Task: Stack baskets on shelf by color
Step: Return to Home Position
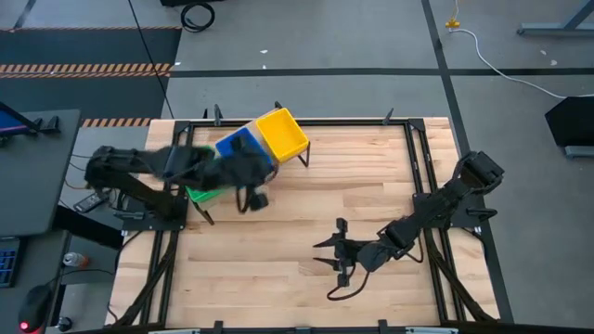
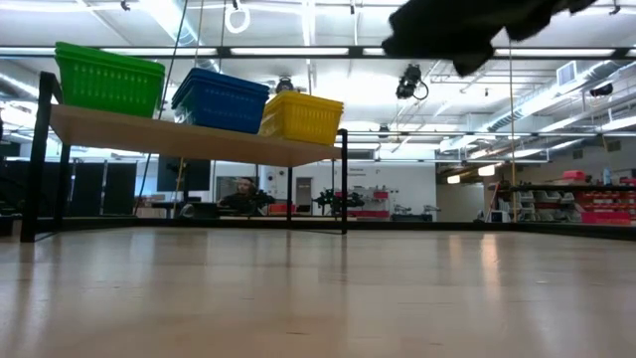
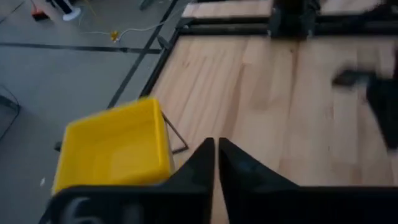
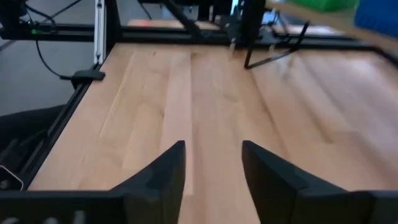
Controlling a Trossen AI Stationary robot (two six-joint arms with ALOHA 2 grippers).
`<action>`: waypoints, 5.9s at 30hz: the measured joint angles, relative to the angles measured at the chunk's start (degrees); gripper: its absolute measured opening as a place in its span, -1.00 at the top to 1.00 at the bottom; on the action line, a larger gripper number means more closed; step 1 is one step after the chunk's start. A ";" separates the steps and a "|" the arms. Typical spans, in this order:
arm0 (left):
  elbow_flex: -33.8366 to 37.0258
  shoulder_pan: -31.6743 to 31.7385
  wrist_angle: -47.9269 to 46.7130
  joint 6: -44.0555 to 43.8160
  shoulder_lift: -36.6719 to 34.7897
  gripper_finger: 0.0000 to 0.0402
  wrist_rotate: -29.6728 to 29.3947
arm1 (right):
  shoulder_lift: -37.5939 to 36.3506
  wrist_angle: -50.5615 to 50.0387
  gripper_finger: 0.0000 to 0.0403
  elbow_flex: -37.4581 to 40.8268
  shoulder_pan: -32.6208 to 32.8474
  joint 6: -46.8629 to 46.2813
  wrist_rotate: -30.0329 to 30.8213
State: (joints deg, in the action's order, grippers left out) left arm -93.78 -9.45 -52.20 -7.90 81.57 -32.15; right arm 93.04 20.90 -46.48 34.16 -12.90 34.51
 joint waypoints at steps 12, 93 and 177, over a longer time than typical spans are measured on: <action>33.62 -12.37 20.52 -1.98 -27.23 0.98 -3.92 | -13.23 -17.66 0.91 0.00 1.47 -1.01 4.96; 93.29 -65.62 58.48 -2.35 -76.80 0.98 -12.10 | -39.55 39.90 0.94 46.14 11.86 12.52 -7.15; 93.42 -58.52 57.01 -0.45 -76.70 0.85 -17.13 | -39.55 39.77 0.92 46.14 11.80 13.02 -7.15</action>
State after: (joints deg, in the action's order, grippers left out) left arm -0.36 -67.96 4.82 -8.35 4.86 -49.28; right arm 53.49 60.66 -0.34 45.95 0.12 27.35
